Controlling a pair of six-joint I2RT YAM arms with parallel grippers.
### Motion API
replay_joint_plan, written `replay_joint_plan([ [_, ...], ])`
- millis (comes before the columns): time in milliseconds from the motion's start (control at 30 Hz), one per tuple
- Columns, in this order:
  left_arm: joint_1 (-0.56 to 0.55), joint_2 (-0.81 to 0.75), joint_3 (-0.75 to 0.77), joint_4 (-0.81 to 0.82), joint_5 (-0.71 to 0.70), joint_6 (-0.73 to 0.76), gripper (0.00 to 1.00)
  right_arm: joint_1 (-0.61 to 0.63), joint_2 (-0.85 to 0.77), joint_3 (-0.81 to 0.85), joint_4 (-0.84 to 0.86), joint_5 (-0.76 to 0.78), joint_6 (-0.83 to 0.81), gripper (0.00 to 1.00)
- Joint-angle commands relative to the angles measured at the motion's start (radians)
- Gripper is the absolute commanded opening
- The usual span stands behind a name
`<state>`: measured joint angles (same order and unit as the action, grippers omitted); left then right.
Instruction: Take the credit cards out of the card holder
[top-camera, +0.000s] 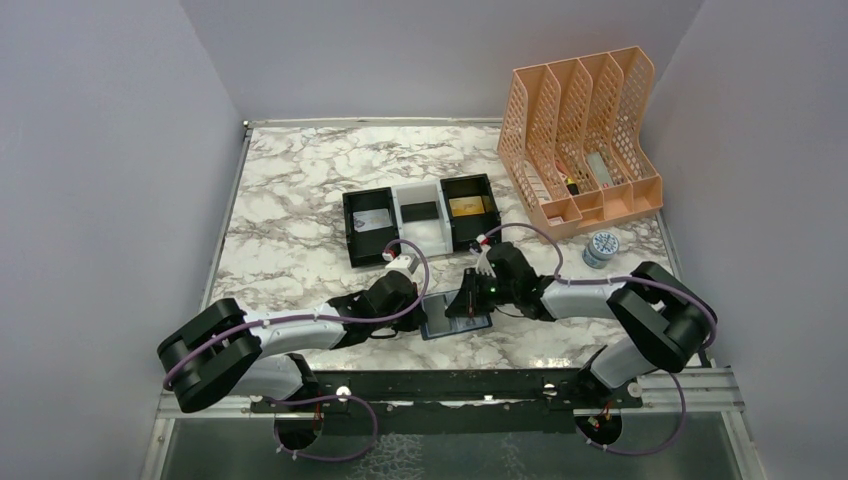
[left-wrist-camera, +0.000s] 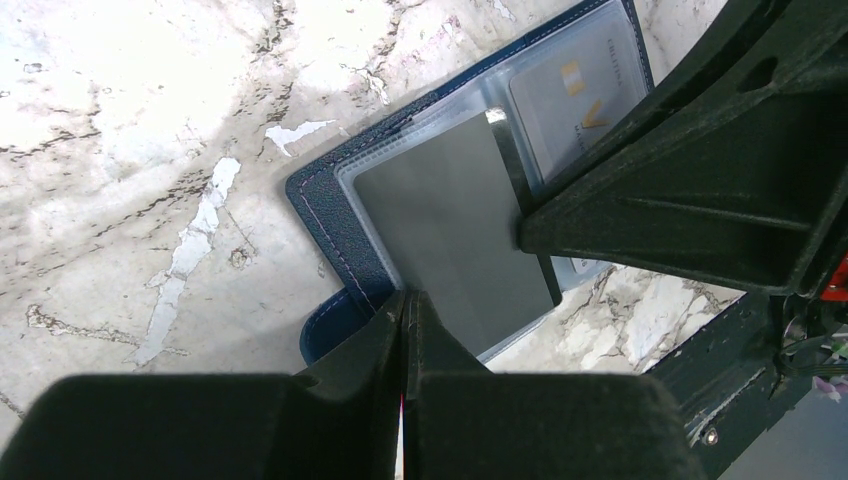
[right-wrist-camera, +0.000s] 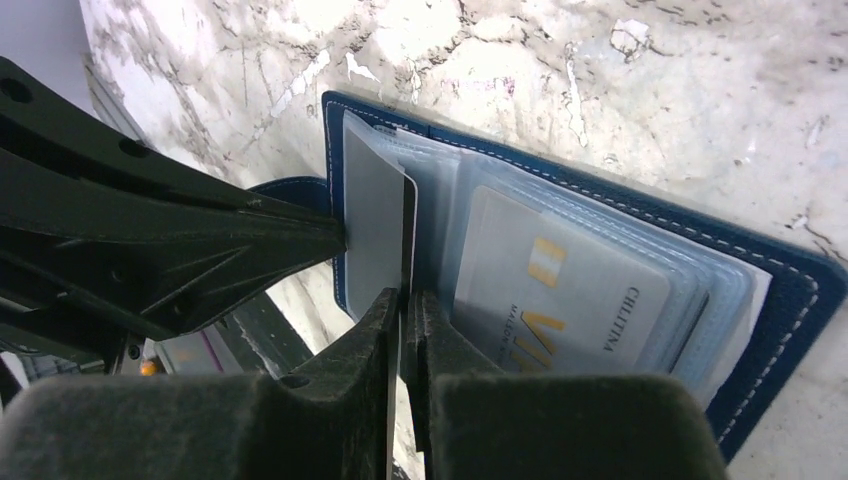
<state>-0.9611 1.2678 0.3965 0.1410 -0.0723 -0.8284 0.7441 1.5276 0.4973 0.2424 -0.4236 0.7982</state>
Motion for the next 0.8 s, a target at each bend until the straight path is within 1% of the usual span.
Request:
replay_joint_plan([
  [0, 0.004, -0.017, -0.025, -0.062, -0.024, 0.011, 0.03, -0.001, -0.049, -0.026, 0.064, 0.017, 0.037, 0.06],
  [133, 0.004, -0.019, -0.027, -0.071, -0.029, 0.012, 0.03, -0.014, -0.068, -0.019, 0.041, 0.008, 0.020, 0.01],
  [400, 0.004, -0.006, -0.024, -0.070, -0.031, 0.014, 0.02, -0.048, -0.064, -0.042, 0.065, -0.074, 0.024, 0.01],
  [633, 0.004, -0.007, -0.023, -0.065, -0.026, 0.014, 0.02, -0.065, -0.019, -0.056, 0.135, -0.147, 0.055, 0.10],
  [767, 0.004, -0.007, -0.022, -0.064, -0.024, 0.014, 0.02, -0.066, 0.003, -0.052, 0.149, -0.143, 0.080, 0.10],
])
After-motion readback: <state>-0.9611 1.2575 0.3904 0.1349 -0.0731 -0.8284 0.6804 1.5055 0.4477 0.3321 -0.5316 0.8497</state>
